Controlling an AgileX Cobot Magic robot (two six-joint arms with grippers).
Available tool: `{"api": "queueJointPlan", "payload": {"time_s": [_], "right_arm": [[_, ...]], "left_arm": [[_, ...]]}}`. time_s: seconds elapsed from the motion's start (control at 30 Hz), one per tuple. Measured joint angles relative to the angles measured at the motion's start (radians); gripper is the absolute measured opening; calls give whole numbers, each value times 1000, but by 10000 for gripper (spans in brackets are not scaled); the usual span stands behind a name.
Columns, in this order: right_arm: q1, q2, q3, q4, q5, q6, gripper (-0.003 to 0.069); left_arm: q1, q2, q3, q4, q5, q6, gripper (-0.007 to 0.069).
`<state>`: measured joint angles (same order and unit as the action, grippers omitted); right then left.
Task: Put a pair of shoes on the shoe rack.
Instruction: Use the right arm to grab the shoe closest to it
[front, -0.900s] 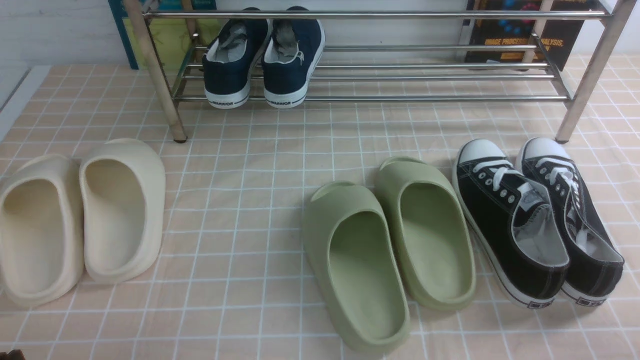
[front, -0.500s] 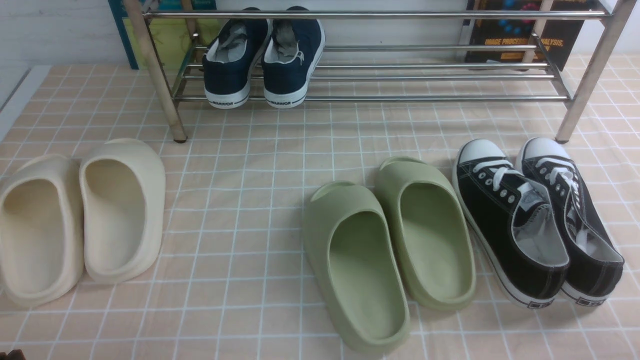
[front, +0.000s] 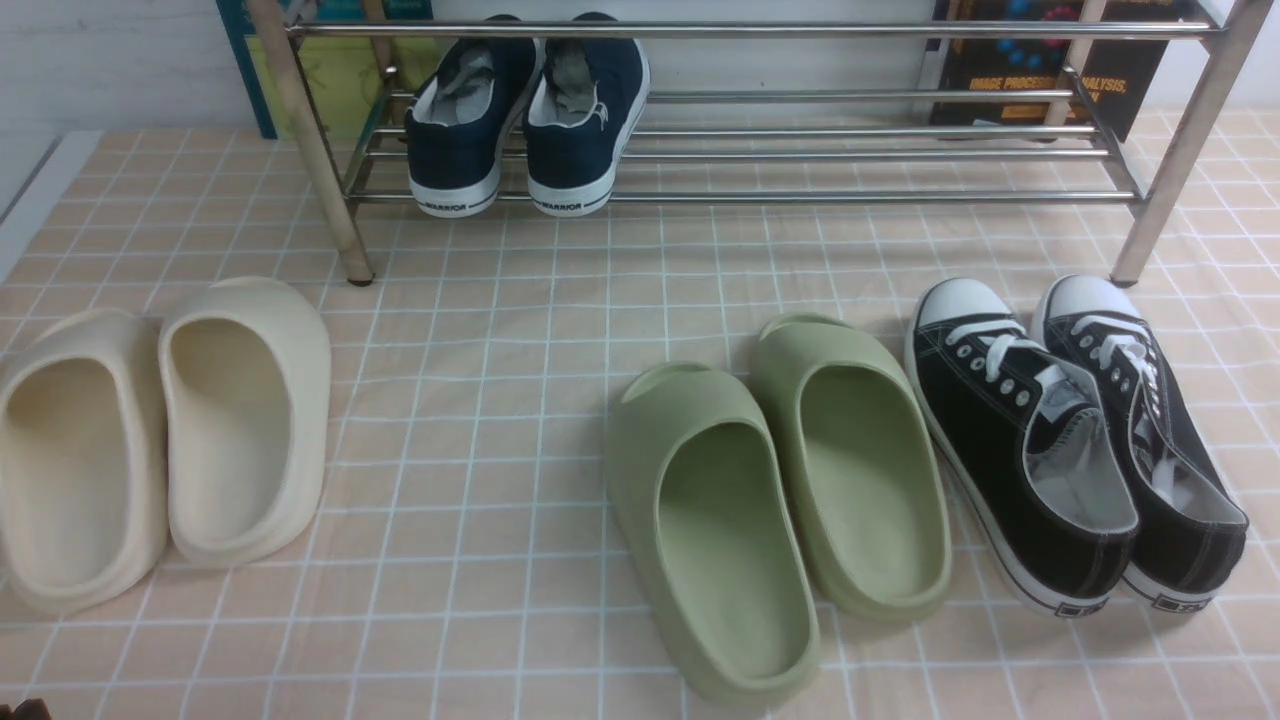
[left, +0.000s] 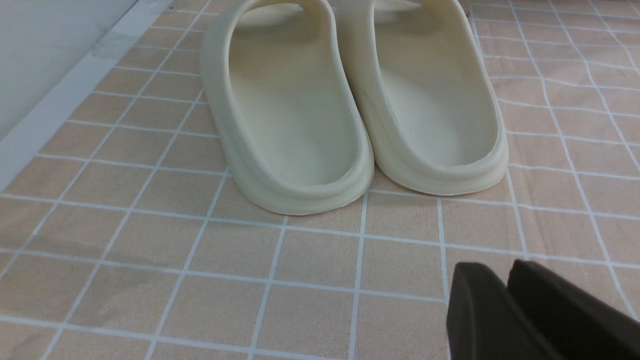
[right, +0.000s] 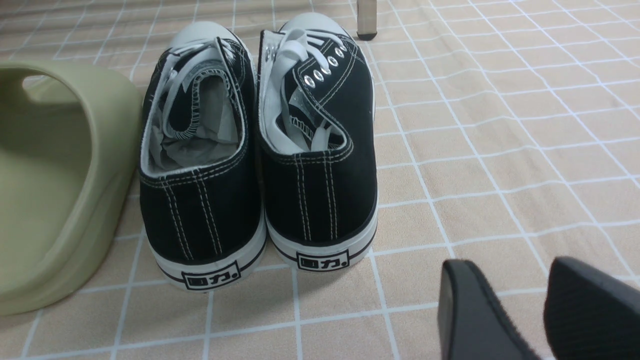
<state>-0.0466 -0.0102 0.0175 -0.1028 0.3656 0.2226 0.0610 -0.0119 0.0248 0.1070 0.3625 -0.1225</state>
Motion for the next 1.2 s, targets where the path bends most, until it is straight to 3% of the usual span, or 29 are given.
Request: {"api": "queueJointPlan", "payload": {"time_s": [1.2], "right_arm": [[0,0,0,-7,0,0,239]], "left_arm": [[0,0,0,5,0,0,149]]}}
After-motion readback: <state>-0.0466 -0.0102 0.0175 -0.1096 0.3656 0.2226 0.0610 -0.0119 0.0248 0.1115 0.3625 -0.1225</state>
